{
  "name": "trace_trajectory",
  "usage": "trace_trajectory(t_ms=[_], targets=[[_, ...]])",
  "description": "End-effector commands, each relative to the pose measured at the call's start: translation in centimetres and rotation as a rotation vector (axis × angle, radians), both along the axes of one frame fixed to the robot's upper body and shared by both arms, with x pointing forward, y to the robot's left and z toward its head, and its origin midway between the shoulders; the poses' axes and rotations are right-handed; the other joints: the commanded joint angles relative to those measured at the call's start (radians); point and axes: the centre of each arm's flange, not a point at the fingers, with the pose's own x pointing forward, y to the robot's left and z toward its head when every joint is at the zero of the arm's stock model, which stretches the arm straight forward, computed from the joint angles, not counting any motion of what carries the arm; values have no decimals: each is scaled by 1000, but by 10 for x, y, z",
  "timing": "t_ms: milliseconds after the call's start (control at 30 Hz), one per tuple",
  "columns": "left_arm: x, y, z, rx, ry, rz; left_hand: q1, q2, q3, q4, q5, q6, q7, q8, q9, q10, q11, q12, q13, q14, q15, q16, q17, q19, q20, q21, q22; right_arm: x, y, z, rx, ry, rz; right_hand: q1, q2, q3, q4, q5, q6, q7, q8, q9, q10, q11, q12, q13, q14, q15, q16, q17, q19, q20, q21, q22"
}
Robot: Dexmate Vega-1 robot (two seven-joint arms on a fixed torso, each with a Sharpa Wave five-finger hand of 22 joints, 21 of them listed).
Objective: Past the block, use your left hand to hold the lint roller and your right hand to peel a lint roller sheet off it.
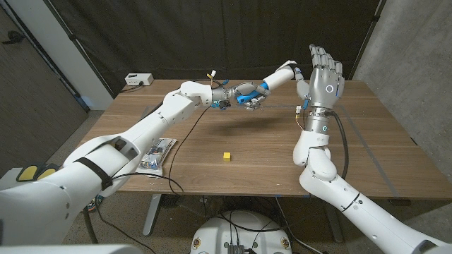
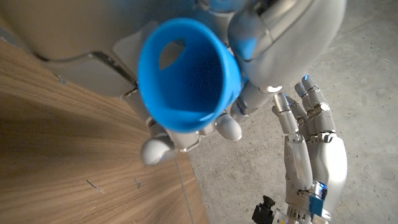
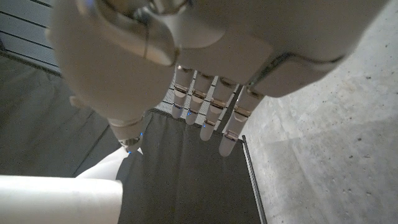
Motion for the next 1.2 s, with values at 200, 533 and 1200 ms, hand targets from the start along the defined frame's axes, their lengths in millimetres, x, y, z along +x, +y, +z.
trace_trajectory(t_ms=[200, 533, 1200], targets=[[-10, -5, 2, 85, 51, 27, -45, 99, 69, 59, 3, 37, 35, 11, 0, 26, -16, 3, 5, 17, -14, 19, 14, 10, -23, 1, 5, 13, 24, -1, -153, -33, -134, 21, -7, 2, -4, 26, 36, -34, 11, 0, 29, -38, 7, -4, 19, -148, -2, -3, 15, -21, 3, 1], [-17, -5, 3, 113, 44, 29, -42, 98, 70, 58, 3, 40, 34, 12, -5, 24, -17, 3, 5, 15, -11, 18, 9, 10, -24, 0, 8, 20, 23, 3, -166, -15, -203, 48, 4, 12, -4, 51, 83, -46, 21, -2, 71, -53, 16, -6, 36, -160, -5, -4, 22, -31, -1, 1], [-20, -2, 2, 105, 41, 40, -43, 97, 69, 61, 3, 29, 38, 16, 1, 21, -18, 4, 5, 14, -11, 17, 3, 10, -23, -4, 4, 17, 13, -5, -105, -73, -201, 79, 63, 58, 43, 44, 234, -45, 13, -7, 140, -36, -9, -17, 106, -168, -9, 11, 65, -50, 7, 2]])
